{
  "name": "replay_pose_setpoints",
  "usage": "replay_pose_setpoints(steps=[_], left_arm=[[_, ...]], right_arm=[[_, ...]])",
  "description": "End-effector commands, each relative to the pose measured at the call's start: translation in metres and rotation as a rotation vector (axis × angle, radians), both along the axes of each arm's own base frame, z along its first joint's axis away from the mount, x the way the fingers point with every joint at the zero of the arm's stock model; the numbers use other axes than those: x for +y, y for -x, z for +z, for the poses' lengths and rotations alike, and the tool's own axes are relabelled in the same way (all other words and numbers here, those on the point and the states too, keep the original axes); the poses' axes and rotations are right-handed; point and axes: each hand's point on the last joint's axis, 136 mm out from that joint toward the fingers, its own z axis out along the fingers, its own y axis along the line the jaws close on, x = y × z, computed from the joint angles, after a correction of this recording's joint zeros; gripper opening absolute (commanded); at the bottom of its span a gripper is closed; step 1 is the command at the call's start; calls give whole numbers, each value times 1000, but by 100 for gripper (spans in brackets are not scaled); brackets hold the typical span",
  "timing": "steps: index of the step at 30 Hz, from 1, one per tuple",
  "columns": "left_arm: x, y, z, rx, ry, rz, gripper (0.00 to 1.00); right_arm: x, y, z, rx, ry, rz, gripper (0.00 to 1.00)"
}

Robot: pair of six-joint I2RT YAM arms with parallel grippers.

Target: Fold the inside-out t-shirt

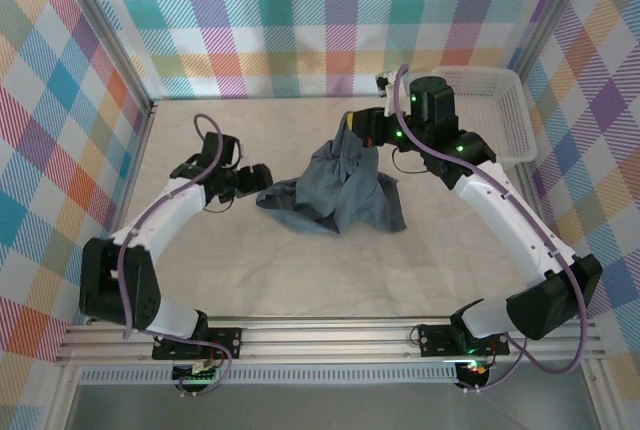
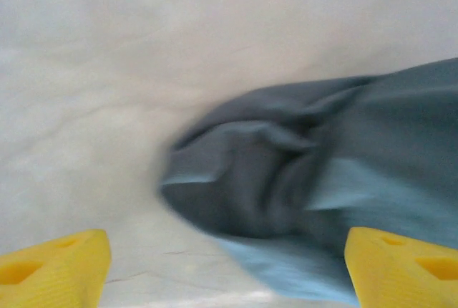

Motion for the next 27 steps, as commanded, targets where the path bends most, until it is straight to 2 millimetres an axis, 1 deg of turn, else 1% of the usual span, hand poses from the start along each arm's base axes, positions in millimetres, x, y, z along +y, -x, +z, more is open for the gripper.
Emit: replay_pose_setpoints(steps=[1, 2, 3, 4, 5, 8, 9, 10, 11, 12, 13, 14, 15, 17, 19, 20, 22, 24, 25, 26, 27], left_arm=[[-74, 1, 84, -166, 327, -255, 87], [-85, 2, 89, -141, 370, -273, 87], [-100, -1, 99, -144, 426, -304, 87], [-114, -1, 103, -125, 467, -339, 88], [-127, -1, 102, -103, 484, -367, 90], [-163, 1, 85, -30, 496, -447, 90], [-174, 3, 76, 3, 498, -477, 82], [-180, 2, 64, 36, 478, -486, 63], [-177, 3, 46, 93, 434, -457, 47], [-170, 0, 31, 121, 391, -416, 25], [-161, -6, 22, 129, 365, -375, 2], [-154, -12, 21, 123, 361, -342, 0], [-146, -20, 24, 109, 375, -306, 0], [-131, -34, 43, 57, 408, -256, 0], [-117, -47, 73, -13, 418, -231, 0], [-113, -49, 84, -35, 418, -228, 0], [-110, -51, 110, -86, 426, -238, 0], [-112, -49, 127, -121, 445, -256, 0], [-114, -47, 132, -130, 464, -265, 0], [-116, -45, 136, -139, 477, -278, 0], [-119, -42, 137, -147, 482, -298, 0]], right_arm=[[14, 16, 17, -30, -92, 113, 0], [16, 18, 16, -27, -103, 130, 0], [18, 19, 16, -23, -112, 141, 0], [18, 19, 14, -13, -112, 143, 0], [19, 18, 14, -8, -112, 144, 0], [21, 16, 13, 6, -109, 147, 0], [20, 15, 13, 4, -103, 142, 0], [18, 13, 12, 5, -93, 125, 0], [16, 11, 11, 3, -81, 108, 0], [12, 10, 9, -1, -64, 86, 0], [8, 9, 8, -4, -47, 67, 0], [5, 9, 6, -7, -31, 57, 0], [2, 12, 3, -15, -13, 55, 0], [-2, 23, -10, -2, 15, 70, 0], [-7, 47, -41, 42, 23, 109, 0], [-10, 60, -65, 74, 30, 122, 0], [-17, 97, -140, 153, 97, 138, 0], [-25, 138, -214, 214, 212, 185, 0], [-29, 155, -242, 249, 258, 203, 0], [-32, 166, -258, 284, 277, 217, 0], [-33, 172, -264, 309, 283, 230, 1]])
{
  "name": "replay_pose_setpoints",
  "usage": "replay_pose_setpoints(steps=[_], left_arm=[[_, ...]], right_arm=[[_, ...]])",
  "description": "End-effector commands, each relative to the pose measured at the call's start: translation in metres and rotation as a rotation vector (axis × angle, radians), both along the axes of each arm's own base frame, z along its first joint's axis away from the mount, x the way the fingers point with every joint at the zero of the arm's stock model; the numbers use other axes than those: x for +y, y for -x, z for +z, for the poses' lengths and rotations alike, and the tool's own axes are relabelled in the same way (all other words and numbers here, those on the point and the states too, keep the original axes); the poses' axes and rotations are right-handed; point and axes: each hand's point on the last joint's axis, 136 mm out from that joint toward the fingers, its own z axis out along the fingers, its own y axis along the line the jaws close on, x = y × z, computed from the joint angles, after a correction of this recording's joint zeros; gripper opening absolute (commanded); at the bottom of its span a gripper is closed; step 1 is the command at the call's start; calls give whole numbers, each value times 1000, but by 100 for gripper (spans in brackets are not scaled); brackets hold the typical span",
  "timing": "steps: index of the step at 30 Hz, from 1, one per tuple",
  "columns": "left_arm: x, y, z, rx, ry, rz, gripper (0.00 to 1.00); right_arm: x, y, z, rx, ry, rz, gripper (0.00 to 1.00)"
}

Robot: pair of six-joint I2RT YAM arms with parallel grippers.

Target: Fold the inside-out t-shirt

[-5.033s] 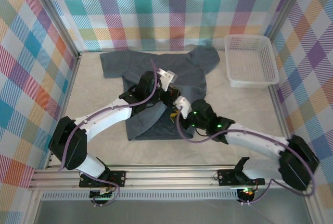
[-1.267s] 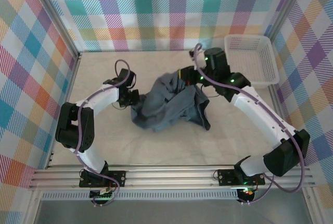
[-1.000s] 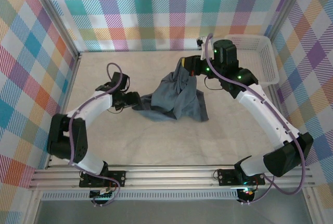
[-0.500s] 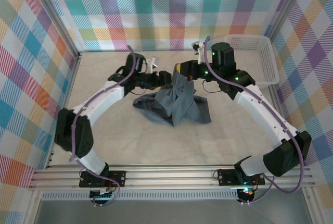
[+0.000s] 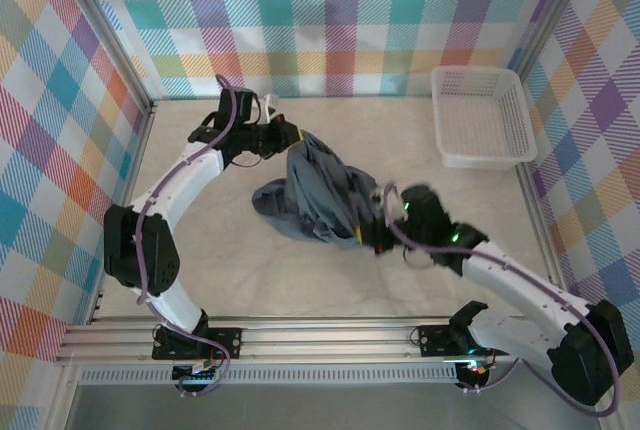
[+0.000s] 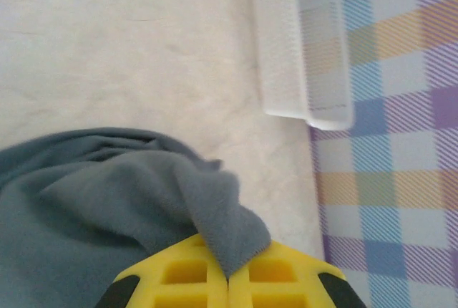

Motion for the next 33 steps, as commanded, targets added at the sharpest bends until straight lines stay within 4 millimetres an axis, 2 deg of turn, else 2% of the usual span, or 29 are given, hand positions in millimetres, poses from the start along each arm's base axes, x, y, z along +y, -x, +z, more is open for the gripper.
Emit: replay_pose_setpoints(steps=[1, 2, 3, 4, 5, 6, 8, 11, 15, 17, 20, 21, 22, 24, 25, 26, 29, 31, 33], left_arm=[[-11, 14, 39, -99, 55, -61, 0], [-15, 19, 36, -102, 43, -87, 0], [-20, 26, 32, -104, 24, -120, 0], [-24, 33, 25, -98, 5, -155, 0], [-28, 39, 20, -97, -10, -184, 0], [-32, 47, 15, -91, -24, -213, 0], [-34, 57, 6, -81, -46, -236, 0], [-32, 65, 6, -89, -51, -230, 0], [-33, 75, 22, -135, -36, -249, 0], [-32, 78, 26, -150, -33, -262, 0], [-33, 82, 30, -151, -35, -279, 0], [-31, 80, 29, -145, -50, -263, 0], [-28, 78, 28, -145, -68, -243, 0], [-8, 68, 20, -135, -167, -148, 0], [8, 61, 13, -122, -227, -86, 0], [30, 53, 4, -100, -288, -10, 0], [92, 33, -40, -52, -433, 144, 0], [110, 23, -84, -31, -490, 126, 0], [112, 20, -111, 47, -469, 89, 0]], right_arm=[[-4, 12, -20, 7, 54, 35, 6], [-2, 8, -12, -13, 54, 37, 13], [0, -1, 0, -53, 63, 35, 28], [2, -13, 16, -102, 76, 18, 47], [3, -26, 27, -141, 96, -5, 60], [6, -40, 40, -187, 110, -21, 69], [14, -65, 54, -242, 142, -30, 74], [25, -107, 64, -253, 157, -78, 77], [33, -157, 52, -318, 166, -123, 78], [42, -174, 46, -309, 159, -114, 78], [75, -178, 37, -240, 89, 15, 76], [84, -176, 34, -194, 61, 43, 69], [90, -176, 35, -161, 38, 56, 60], [93, -174, 42, -115, 9, 42, 21], [90, -170, 50, -115, -2, 30, 7], [88, -164, 63, -123, -28, 27, 0], [78, -133, 131, -151, -236, 68, 0], [69, -116, 173, -84, -432, 114, 0], [64, -107, 195, -9, -545, 163, 0]])
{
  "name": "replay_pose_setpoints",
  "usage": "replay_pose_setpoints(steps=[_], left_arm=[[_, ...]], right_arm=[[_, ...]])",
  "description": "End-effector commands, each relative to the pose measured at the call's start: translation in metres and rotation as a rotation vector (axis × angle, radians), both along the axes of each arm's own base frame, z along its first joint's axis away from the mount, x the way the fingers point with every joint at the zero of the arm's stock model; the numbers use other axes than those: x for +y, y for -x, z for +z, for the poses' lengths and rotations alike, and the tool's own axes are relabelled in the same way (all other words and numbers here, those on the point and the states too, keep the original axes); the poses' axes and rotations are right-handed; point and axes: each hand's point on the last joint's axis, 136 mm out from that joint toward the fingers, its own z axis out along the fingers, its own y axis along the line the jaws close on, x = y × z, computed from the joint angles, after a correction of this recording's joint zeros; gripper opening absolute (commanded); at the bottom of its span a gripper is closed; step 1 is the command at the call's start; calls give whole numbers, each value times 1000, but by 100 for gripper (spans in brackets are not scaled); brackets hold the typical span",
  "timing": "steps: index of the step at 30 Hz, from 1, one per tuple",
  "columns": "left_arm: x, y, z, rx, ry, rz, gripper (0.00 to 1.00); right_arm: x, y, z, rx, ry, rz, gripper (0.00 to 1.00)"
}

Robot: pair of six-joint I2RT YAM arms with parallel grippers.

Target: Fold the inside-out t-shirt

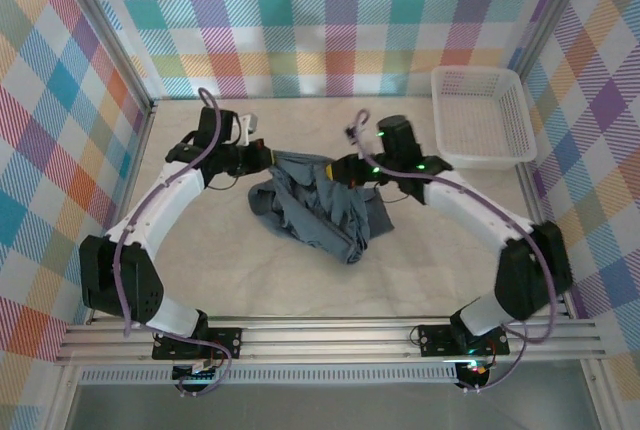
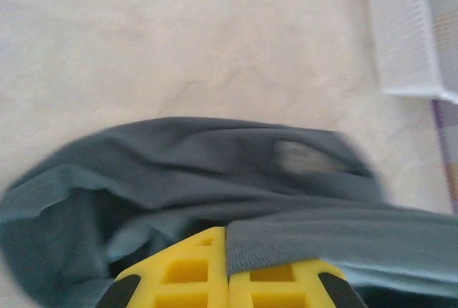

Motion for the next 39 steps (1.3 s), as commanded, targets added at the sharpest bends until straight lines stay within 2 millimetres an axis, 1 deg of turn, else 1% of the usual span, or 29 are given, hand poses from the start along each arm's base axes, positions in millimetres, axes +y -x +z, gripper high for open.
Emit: replay_pose_setpoints(steps=[1, 2, 3, 5, 6, 7, 9, 11, 13, 15, 16, 18, 20, 23, 24, 25, 26, 27, 28, 29, 31, 32, 33, 34, 35, 36, 37, 38, 39], left_arm=[[29, -10, -58, 96, -112, 34, 2], [28, -11, -59, 99, -101, 37, 6], [28, -12, -54, 82, -91, 42, 17], [26, -10, -34, 25, -66, 38, 39], [23, -6, -19, -10, -45, 25, 47], [18, 0, -4, -53, -14, -3, 53], [5, 17, 19, -130, 40, -72, 61], [-9, 40, 30, -191, 65, -151, 65], [-27, 64, 34, -237, 76, -254, 66], [-40, 79, 33, -252, 68, -317, 66], [-45, 81, 31, -251, 64, -334, 66], [-54, 78, 32, -259, 72, -345, 68], [-62, 63, 36, -268, 111, -317, 71], [-84, 37, 49, -261, 270, -285, 72], [-93, 31, 58, -269, 339, -284, 71], [-100, 25, 68, -285, 396, -277, 64], [-104, 21, 76, -295, 432, -263, 55], [-106, 18, 85, -298, 462, -244, 38], [-108, 18, 97, -305, 496, -229, 17], [-110, 22, 108, -318, 525, -229, 2], [-105, 31, 125, -316, 537, -192, 0], [-100, 36, 127, -291, 522, -160, 0], [-90, 39, 127, -257, 486, -105, 0], [-78, 44, 125, -219, 442, -43, 0], [-70, 48, 122, -179, 407, -2, 0], [-64, 56, 116, -117, 371, 28, 0], [-63, 61, 115, -80, 362, 26, 0], [-64, 67, 114, -46, 363, 12, 0], [-66, 72, 110, -6, 371, 3, 0]], right_arm=[[-4, 28, 73, 67, -285, 174, 0], [-4, 30, 76, 69, -295, 190, 0], [-4, 31, 77, 69, -296, 199, 0], [-4, 28, 71, 74, -279, 190, 0], [-4, 25, 66, 84, -264, 174, 0], [-5, 20, 63, 95, -257, 157, 0], [-5, 12, 59, 114, -260, 139, 0], [-4, 8, 57, 116, -257, 142, 0], [-2, 7, 55, 117, -239, 159, 0], [-1, 8, 56, 126, -237, 185, 0], [1, 9, 58, 132, -239, 201, 0], [2, 10, 60, 143, -245, 223, 0], [4, 12, 64, 142, -251, 237, 0], [7, 14, 64, 148, -249, 244, 0], [7, 13, 60, 159, -241, 236, 0], [6, 11, 55, 174, -229, 221, 0], [5, 9, 50, 183, -213, 201, 0], [3, 5, 43, 192, -191, 173, 0], [-1, -1, 34, 204, -172, 136, 0], [-6, -7, 25, 221, -162, 103, 0], [-23, -24, -1, 273, -145, 29, 0], [-33, -33, -17, 288, -124, -11, 2], [-48, -45, -42, 296, -72, -69, 6], [-63, -57, -73, 301, 23, -139, 9], [-76, -62, -100, 319, 136, -199, 9], [-83, -65, -116, 338, 217, -216, 10], [-81, -64, -117, 356, 220, -188, 15], [-77, -62, -112, 359, 203, -169, 22], [-73, -61, -102, 346, 177, -163, 28]])
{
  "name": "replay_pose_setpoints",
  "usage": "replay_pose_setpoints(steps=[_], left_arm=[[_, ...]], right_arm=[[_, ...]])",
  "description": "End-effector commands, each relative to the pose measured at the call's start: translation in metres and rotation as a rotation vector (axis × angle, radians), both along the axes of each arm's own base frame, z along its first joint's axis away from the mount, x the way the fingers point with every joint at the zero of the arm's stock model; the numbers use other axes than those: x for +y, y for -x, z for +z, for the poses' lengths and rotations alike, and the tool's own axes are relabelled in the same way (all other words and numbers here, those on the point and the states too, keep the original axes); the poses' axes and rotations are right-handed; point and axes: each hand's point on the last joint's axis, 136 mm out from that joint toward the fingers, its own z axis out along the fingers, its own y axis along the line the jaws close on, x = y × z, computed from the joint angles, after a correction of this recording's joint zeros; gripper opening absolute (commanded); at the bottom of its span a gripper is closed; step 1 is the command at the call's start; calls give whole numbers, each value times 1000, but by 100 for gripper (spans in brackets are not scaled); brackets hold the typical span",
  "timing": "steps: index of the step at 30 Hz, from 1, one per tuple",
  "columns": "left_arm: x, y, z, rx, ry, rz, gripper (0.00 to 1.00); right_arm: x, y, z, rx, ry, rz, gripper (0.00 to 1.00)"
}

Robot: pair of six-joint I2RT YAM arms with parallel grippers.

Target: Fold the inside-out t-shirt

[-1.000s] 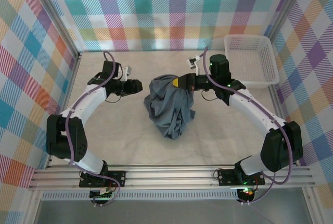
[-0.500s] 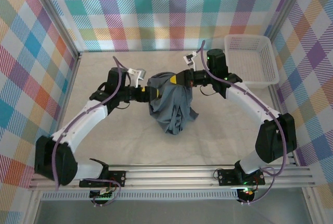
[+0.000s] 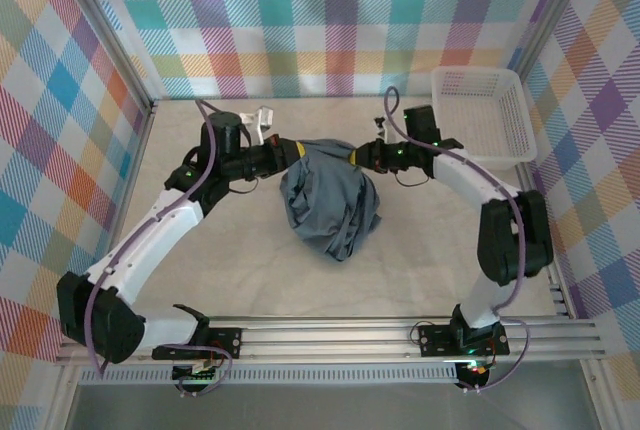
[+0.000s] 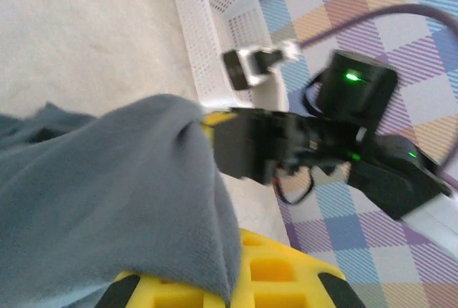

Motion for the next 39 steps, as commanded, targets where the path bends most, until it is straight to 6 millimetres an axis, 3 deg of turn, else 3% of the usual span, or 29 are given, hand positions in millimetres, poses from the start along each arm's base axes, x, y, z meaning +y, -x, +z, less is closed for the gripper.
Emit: replay_pose_setpoints(steps=[1, 4, 7, 10, 13, 15, 18, 19, 20, 22, 23, 27, 28, 29, 31, 33, 36, 39], left_arm=[[16, 17, -9, 162, -22, 55, 0], [18, 16, -18, 203, -9, 87, 0], [19, 9, -20, 211, -27, 113, 0], [15, 3, -14, 201, -23, 108, 0], [12, -3, -7, 181, -13, 119, 0], [10, -5, -4, 180, -5, 135, 0], [9, -7, -2, 182, -3, 153, 0], [10, -7, -2, 186, -9, 158, 0], [12, -6, -3, 188, -26, 164, 0], [22, -5, -5, 182, -97, 189, 0], [30, -8, -6, 168, -147, 216, 0], [67, -36, -33, 145, -275, 288, 0], [71, -43, -41, 145, -286, 272, 3], [73, -50, -47, 137, -297, 246, 13], [75, -58, -50, 126, -286, 197, 43], [71, -55, -44, 91, -256, 143, 64], [57, -34, -30, 8, -224, 8, 76], [47, -6, -48, -7, -251, -91, 80]], right_arm=[[-16, 5, -9, -9, 126, -29, 34], [-29, 11, 22, -112, 161, -125, 44], [-28, 36, 49, -312, 225, -200, 50], [6, 72, 69, -491, 220, -196, 52], [50, 94, 78, -508, 158, -172, 55], [83, 97, 80, -499, 119, -132, 60], [114, 86, 66, -448, 106, -107, 64], [119, 82, 60, -439, 129, -96, 60], [121, 77, 55, -427, 166, -94, 47], [120, 78, 60, -451, 199, -62, 10], [121, 84, 69, -480, 176, -27, 0], [118, 120, 106, -425, -35, 173, 0], [114, 124, 113, -384, -91, 200, 0], [106, 125, 121, -338, -162, 220, 0], [94, 129, 137, -291, -295, 273, 0], [85, 130, 141, -275, -347, 314, 0], [78, 129, 139, -245, -367, 369, 0], [76, 129, 142, -234, -383, 416, 0]])
